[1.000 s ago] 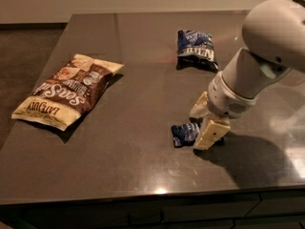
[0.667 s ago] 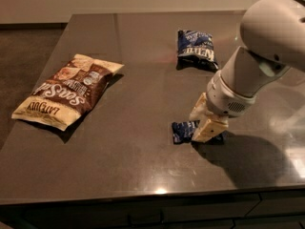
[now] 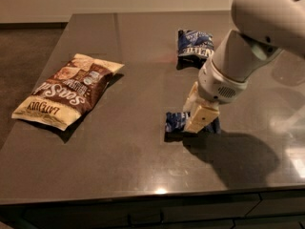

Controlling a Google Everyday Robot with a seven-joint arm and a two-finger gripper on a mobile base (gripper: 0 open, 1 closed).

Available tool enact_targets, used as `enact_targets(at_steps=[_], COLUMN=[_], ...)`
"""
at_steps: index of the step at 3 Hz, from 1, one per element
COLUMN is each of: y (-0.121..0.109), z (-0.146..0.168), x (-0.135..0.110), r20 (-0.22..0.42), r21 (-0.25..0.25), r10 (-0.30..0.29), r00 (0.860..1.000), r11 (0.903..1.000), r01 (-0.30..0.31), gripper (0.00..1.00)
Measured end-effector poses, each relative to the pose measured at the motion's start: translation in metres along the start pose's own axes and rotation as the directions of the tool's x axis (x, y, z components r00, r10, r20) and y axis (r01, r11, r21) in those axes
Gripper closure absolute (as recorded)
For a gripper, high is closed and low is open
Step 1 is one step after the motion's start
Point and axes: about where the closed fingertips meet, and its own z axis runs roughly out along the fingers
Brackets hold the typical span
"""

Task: Move rxbar blueberry near brown chip bag

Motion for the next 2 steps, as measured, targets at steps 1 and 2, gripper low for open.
enact_targets(at_steps=[1, 2], y=[-0.020, -0.029], z=[-0.007, -0.003], x=[-0.054, -0.096], r20=[0.035, 0.069], r21=[0.024, 0.032], r10=[-0.020, -0.045], r00=[0.999, 0.997], r11=[0.9995, 0.9986], r01=[0.019, 0.043], gripper=[1.00, 1.00])
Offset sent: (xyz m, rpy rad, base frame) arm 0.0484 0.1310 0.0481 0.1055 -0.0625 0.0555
